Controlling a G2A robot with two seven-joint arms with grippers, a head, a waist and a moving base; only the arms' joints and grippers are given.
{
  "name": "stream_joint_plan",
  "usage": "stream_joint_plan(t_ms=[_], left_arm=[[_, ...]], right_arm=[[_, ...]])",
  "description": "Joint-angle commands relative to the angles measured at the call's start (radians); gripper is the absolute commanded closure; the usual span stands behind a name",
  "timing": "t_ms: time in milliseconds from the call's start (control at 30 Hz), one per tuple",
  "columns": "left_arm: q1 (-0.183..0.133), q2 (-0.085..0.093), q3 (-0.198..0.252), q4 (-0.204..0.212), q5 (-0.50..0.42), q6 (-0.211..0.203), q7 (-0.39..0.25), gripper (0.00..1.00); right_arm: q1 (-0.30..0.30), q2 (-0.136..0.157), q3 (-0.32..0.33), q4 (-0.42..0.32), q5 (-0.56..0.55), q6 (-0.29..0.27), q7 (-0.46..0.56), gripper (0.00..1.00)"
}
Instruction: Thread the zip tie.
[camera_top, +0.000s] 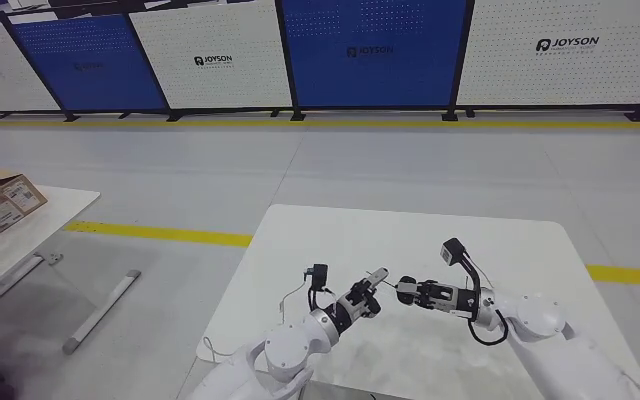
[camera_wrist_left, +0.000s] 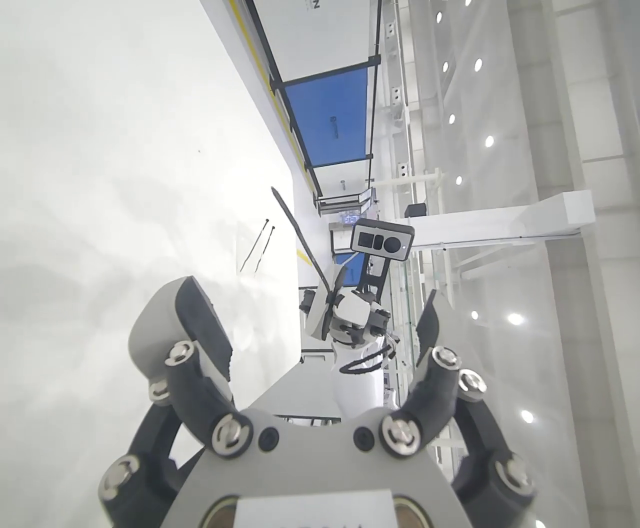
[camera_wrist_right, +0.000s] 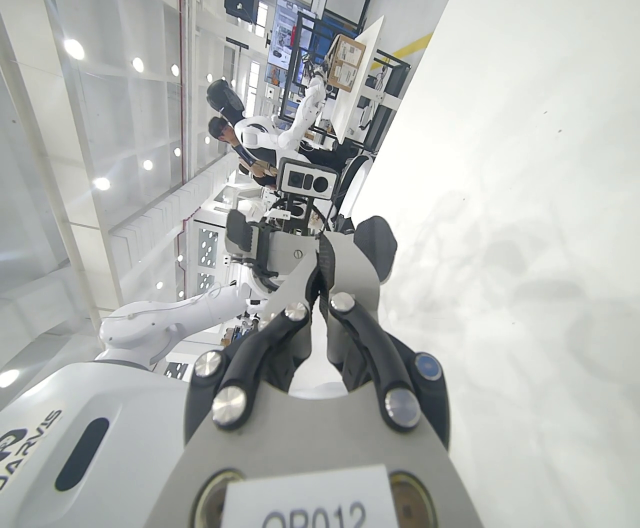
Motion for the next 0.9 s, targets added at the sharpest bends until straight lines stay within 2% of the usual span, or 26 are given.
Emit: stream_joint_plan(t_ms=[0, 167, 367, 467, 867], left_arm=[[0.000, -0.001, 0.003, 0.000, 0.000, 0.000, 0.004, 0.00], [0.000, -0.001, 0.003, 0.000, 0.000, 0.000, 0.004, 0.00], [0.000, -0.001, 0.003, 0.000, 0.000, 0.000, 0.004, 0.00], [0.000, -0.001, 0.003, 0.000, 0.000, 0.000, 0.004, 0.00], [0.000, -0.001, 0.003, 0.000, 0.000, 0.000, 0.004, 0.00]], right_arm=[[0.000, 0.000, 0.000, 0.000, 0.000, 0.000, 0.000, 1.00], [-0.010, -0.002, -0.006, -0.014, 0.023, 0.004, 0.020, 1.00], [-0.005, -0.005, 0.011, 0.024, 0.168, -0.015, 0.217, 1.00], [0.015, -0.008, 0.006, 0.052, 0.129, 0.005, 0.209, 1.00], [0.016, -0.008, 0.006, 0.052, 0.124, 0.007, 0.204, 1.00]])
